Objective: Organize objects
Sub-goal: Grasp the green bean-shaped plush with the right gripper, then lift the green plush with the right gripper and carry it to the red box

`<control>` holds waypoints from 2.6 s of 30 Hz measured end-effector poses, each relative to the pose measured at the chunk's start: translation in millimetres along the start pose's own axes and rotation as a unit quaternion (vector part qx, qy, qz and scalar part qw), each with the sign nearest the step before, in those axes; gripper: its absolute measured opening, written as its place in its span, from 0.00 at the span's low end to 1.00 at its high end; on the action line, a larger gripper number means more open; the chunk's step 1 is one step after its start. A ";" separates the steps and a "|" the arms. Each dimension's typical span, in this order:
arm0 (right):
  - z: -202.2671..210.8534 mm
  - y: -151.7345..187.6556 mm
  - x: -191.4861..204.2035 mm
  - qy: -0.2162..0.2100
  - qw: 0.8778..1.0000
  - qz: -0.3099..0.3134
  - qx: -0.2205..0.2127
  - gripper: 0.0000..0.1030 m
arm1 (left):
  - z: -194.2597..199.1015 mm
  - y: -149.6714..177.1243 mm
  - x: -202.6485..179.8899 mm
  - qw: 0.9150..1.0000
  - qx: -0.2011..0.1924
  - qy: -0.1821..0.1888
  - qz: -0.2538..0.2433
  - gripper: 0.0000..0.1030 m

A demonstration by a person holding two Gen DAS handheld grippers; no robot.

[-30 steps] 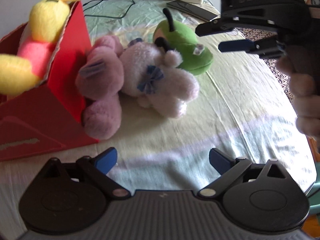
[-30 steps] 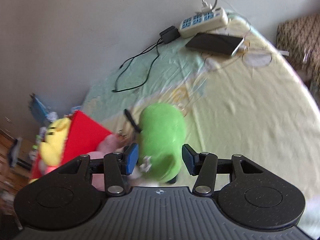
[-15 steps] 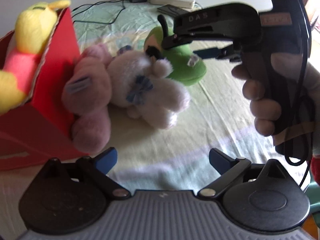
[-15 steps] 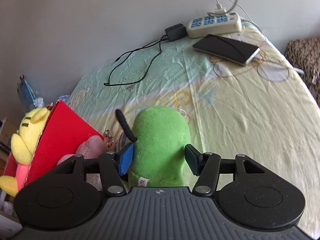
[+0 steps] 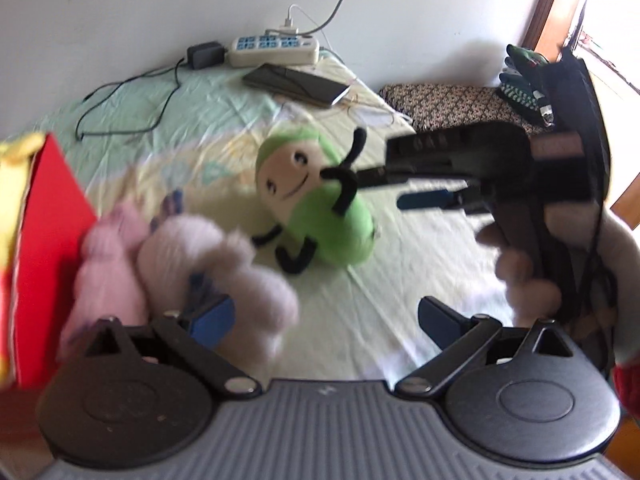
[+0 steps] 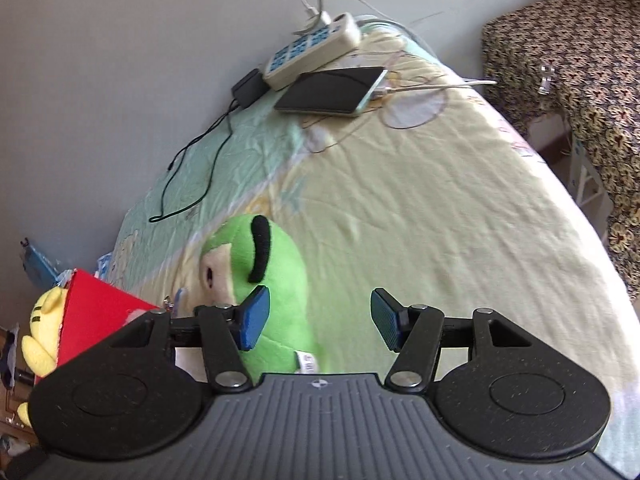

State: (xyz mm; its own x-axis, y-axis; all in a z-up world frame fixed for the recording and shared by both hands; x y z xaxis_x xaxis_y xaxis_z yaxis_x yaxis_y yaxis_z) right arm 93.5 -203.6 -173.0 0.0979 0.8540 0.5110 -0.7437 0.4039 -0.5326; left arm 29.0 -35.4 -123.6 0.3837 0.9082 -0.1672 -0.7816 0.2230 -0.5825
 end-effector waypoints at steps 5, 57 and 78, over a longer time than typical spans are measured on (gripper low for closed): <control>11.4 -7.3 -7.9 -0.039 0.999 -0.032 -0.012 0.58 | -18.2 -24.7 0.3 1.000 -0.004 0.016 0.022 0.92; 48.7 58.1 34.9 -0.171 0.982 -0.045 0.072 0.51 | -11.0 3.9 -7.0 0.997 0.042 0.041 0.055 0.74; 64.0 120.0 134.4 -0.229 0.959 0.071 0.154 0.51 | 88.5 71.3 44.6 0.994 -0.008 -0.012 0.108 0.75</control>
State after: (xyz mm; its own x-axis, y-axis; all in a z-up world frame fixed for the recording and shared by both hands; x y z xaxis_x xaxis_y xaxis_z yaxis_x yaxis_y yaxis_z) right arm -25.0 -61.3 -125.1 -0.2670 0.6312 0.7282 -0.8948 0.1182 -0.4305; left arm -53.2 52.3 -102.2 0.1965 0.9424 -0.2708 -0.8364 0.0170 -0.5478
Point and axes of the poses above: each gripper's, at about its wrist camera, not at the fingertips, and z roughly against the way its jaws point, x to its left, y to its underside, the point moved 6 cm from there along -z, roughly the way its jaws point, and after that the axes turned 6 degrees about z, right-handed, at the moved point
